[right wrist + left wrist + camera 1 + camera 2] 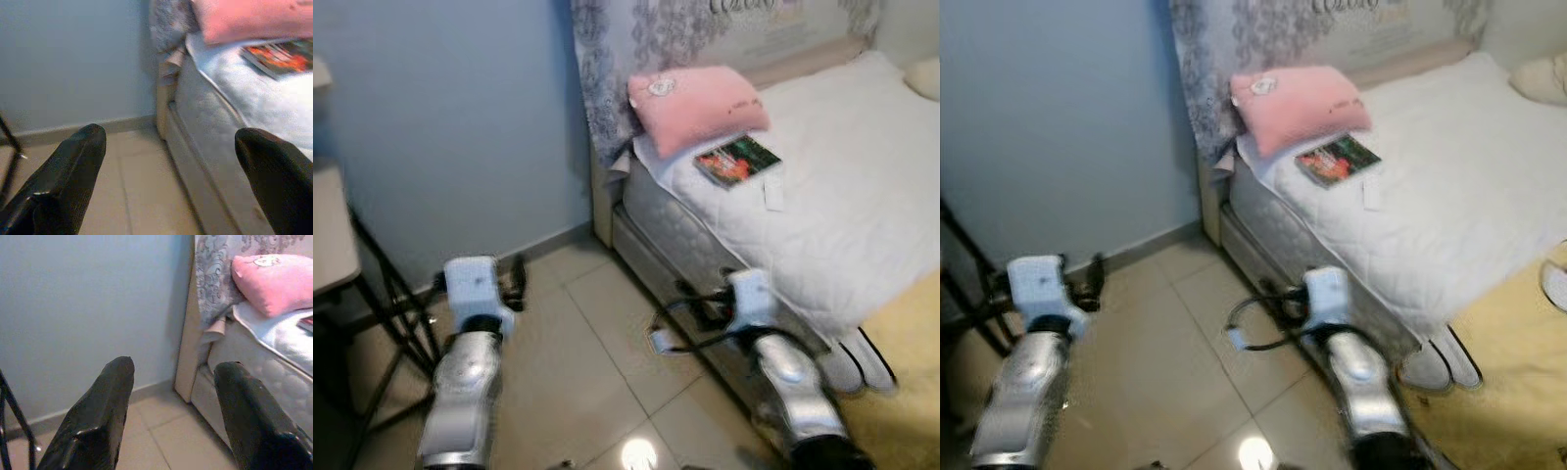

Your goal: Clean up the room

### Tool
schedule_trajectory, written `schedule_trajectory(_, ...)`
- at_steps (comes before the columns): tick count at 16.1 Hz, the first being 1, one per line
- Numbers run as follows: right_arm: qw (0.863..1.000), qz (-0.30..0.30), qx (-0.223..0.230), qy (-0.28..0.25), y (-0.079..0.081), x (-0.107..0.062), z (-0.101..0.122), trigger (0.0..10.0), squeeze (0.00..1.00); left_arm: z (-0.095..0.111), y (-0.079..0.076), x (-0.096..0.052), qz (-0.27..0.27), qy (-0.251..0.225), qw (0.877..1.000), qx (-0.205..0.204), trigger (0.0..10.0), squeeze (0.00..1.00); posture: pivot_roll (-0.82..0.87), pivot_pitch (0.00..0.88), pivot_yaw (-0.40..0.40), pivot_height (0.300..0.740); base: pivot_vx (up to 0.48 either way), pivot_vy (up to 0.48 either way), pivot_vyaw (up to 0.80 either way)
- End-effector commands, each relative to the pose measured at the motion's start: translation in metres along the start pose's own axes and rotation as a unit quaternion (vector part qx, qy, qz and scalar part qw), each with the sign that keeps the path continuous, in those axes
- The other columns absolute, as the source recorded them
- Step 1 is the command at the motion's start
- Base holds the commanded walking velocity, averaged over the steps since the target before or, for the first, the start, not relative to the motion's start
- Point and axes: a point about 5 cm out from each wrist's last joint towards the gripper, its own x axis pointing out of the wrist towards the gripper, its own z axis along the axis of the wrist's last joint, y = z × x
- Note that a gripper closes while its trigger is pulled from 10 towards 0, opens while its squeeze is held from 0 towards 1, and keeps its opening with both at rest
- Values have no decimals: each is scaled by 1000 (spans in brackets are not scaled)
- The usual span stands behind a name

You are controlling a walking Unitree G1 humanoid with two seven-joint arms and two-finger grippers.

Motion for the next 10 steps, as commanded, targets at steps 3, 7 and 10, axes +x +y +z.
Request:
schedule_trajectory(3, 1000, -11, 11, -12, 1, 2, 3, 10000, 0, -15, -6, -16, -44, 25, 999, 19, 10000, 0, 23, 0, -39, 740, 0, 0, 590)
schedule_trajectory(7, 999, -27, 15, -13, -3, -6, -2, 10000, 0, -12, -1, -15, -61, 27, 997, 49, 10000, 0, -2, 0, -4, 740, 0, 0, 589)
schedule_trajectory(10, 999, -23, 19, -12, 2, -9, -6, 10000, 0, -5, -9, -8, -73, 11, 996, 58, 10000, 0, -14, 0, 5, 740, 0, 0, 585)
